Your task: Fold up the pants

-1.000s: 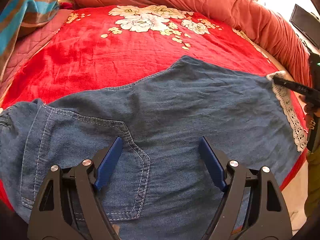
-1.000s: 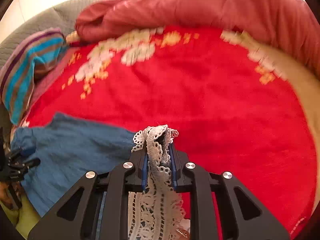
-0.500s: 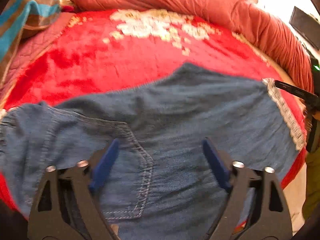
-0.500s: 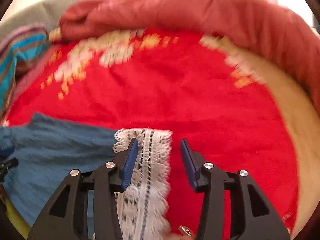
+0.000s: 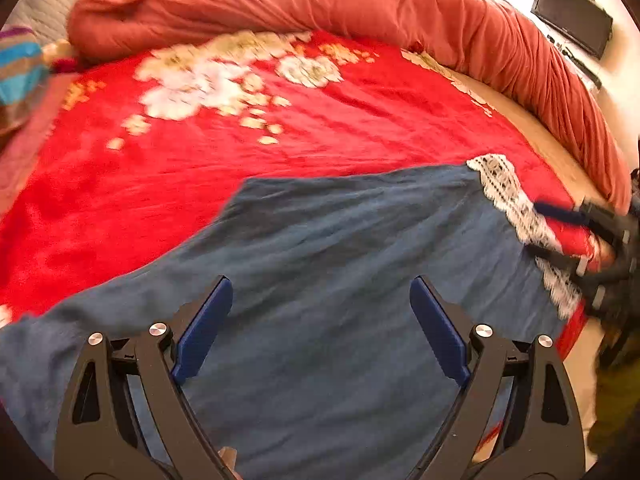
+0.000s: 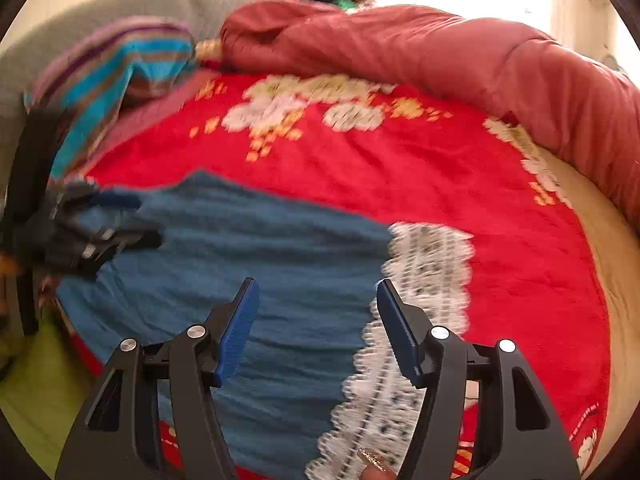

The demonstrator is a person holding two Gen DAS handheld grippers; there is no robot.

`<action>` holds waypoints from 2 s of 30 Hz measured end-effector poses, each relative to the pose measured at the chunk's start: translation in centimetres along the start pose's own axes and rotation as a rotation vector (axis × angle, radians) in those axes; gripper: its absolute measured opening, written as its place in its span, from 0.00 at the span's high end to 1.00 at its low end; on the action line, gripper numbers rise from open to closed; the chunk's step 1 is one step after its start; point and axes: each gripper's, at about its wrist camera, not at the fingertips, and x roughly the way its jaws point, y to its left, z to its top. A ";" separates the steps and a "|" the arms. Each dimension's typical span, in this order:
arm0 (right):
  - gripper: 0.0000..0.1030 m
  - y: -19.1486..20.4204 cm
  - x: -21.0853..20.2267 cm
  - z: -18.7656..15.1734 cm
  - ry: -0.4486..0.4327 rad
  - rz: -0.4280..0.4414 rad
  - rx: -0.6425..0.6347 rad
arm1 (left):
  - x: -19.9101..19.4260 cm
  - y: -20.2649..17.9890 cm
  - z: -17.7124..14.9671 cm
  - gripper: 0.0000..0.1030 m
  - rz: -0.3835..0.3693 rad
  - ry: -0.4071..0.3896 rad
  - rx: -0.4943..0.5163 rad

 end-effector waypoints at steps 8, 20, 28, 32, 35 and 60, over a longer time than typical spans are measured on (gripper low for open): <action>0.42 -2.3 2.3 -2.4 0.113 -0.082 0.023 | 4.3 2.0 1.6 0.19 0.019 0.072 -0.039; 0.40 -1.9 0.7 -2.5 0.068 -0.079 0.047 | 1.9 1.4 1.0 0.16 0.063 -0.006 -0.008; 0.25 0.7 -2.8 -1.9 -0.017 -0.050 -0.011 | -2.3 1.3 0.2 0.09 0.064 -0.098 -0.058; 0.16 1.4 -4.0 -1.6 -0.057 -0.051 -0.018 | -4.1 0.9 -0.4 0.09 0.082 -0.131 -0.054; 0.16 1.9 -4.9 -1.5 -0.075 -0.046 -0.021 | -5.3 0.4 -0.9 0.09 0.100 -0.150 -0.043; 0.16 3.2 -3.3 -5.2 -0.001 -0.053 0.041 | -5.8 3.7 -9.9 0.09 0.215 -0.002 -0.180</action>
